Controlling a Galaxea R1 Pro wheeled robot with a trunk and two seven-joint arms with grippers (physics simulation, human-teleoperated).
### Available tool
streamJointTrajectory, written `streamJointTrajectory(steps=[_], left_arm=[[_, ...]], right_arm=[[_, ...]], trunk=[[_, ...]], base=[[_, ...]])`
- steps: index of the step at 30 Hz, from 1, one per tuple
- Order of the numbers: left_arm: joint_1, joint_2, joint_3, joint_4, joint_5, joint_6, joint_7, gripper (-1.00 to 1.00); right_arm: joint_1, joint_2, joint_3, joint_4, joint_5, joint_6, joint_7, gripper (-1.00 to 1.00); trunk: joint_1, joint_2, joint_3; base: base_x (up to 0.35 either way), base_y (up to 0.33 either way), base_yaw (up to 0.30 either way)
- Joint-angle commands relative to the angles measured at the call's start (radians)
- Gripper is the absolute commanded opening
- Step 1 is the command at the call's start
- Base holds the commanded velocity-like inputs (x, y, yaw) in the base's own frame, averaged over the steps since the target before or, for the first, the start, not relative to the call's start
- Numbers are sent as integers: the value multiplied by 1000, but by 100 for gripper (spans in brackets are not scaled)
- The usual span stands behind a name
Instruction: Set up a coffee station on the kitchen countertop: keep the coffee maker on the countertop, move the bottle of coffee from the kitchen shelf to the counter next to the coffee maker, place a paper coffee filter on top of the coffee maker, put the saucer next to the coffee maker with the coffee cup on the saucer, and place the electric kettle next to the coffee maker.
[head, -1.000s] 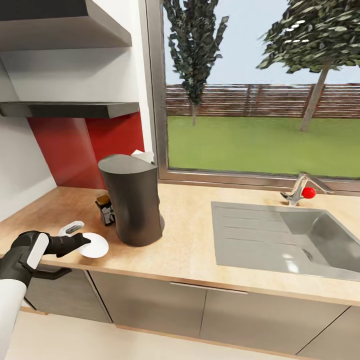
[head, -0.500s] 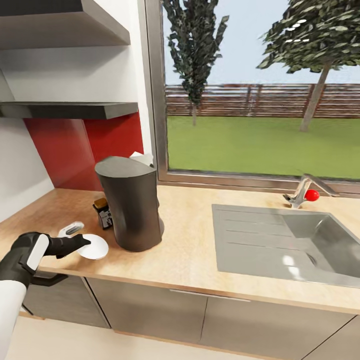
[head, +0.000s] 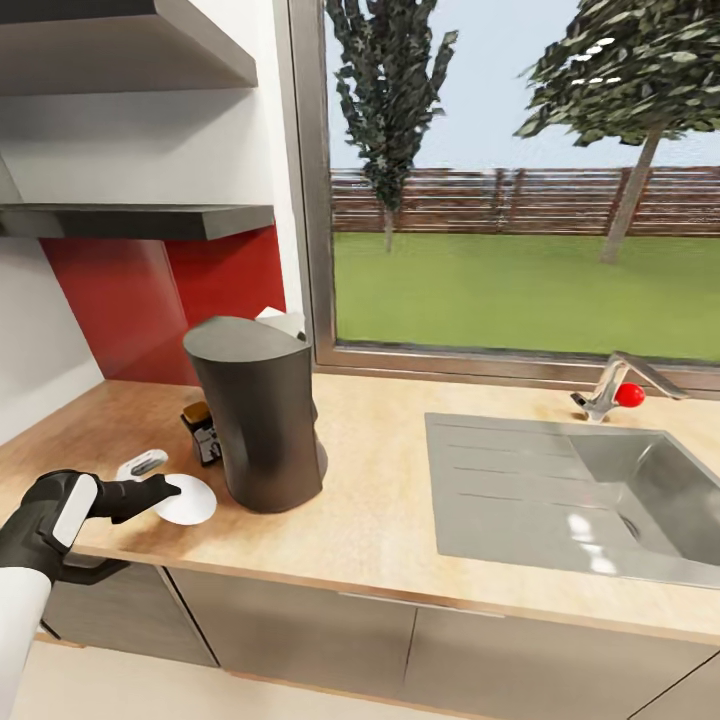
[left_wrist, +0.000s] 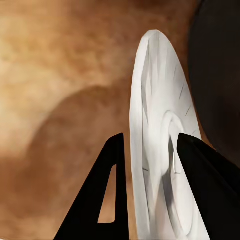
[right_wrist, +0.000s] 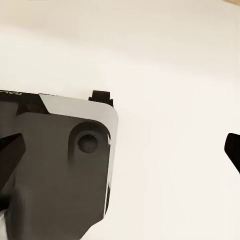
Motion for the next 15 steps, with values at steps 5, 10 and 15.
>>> streamJointTrajectory(steps=[5,10,15], left_arm=[[-1,0,3,0,-10,4,-9,-100],[-1,1,3,0,-11,4,-8,-100],[-1,0,3,0,-11,4,-8,-100]], right_arm=[[0,-1,7,-2,-4,6,3,100],[0,-2,6,-2,-4,6,3,100],[0,-2,6,-2,-4,6,3,100]], trunk=[[1,-2,-2],[1,-2,-2],[1,-2,-2]], base=[[49,0,0],[144,0,0],[20,0,0]])
